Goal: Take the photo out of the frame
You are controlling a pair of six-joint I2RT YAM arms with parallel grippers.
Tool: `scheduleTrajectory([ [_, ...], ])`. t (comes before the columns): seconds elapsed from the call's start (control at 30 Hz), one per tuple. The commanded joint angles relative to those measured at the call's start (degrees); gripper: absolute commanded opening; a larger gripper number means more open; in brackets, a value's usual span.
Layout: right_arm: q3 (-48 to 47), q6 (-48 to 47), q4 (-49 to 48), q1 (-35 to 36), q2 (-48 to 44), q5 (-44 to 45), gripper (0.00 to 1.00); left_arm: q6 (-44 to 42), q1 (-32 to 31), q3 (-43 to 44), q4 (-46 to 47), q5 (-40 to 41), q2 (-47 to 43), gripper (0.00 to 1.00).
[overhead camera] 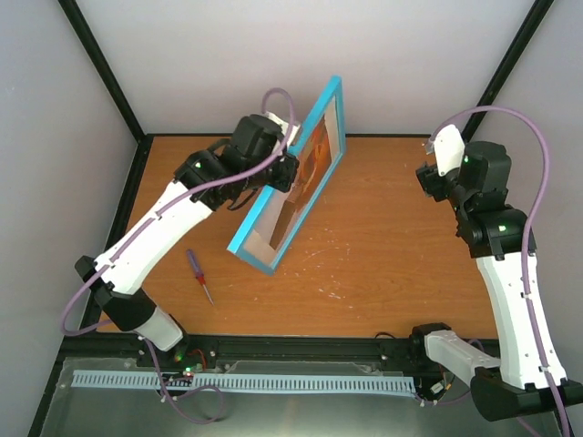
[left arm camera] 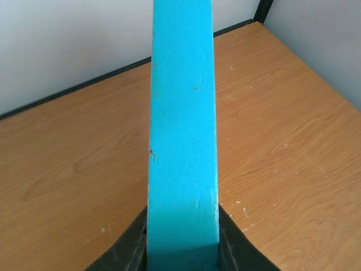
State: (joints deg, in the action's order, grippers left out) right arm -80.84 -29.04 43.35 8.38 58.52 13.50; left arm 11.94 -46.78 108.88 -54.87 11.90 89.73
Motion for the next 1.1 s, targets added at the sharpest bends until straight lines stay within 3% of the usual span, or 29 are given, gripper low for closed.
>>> scheduleTrajectory([
  [0.0,2.66,1.72,-0.35,-0.45,0.01,-2.39,0.84,6.20,6.44,5.34,7.03,-13.31,-2.00,0.01],
  [0.17,5.45,2.04,-1.57,-1.01,-0.13,-4.18,0.84,12.42,13.01,2.07,12.34,-25.02,-2.15,0.01],
  [0.53,14.50,3.31,-1.44,-4.95,-0.74,-12.28,0.85,29.76,14.00,-35.26,48.62,-28.29,-14.05,0.01],
  [0.73,19.54,3.64,-2.69,-6.28,-0.19,-13.71,0.85,38.30,14.00,-49.00,64.53,-28.83,-14.83,0.01],
  [0.9,23.23,3.97,-4.15,-7.57,0.63,-14.86,0.85,40.63,14.05,-57.12,70.63,-27.15,-14.14,0.01],
  [1.07,25.48,5.18,-4.74,-8.37,1.86,-16.99,0.84,37.38,14.02,-61.07,72.72,-26.92,-13.67,0.01],
])
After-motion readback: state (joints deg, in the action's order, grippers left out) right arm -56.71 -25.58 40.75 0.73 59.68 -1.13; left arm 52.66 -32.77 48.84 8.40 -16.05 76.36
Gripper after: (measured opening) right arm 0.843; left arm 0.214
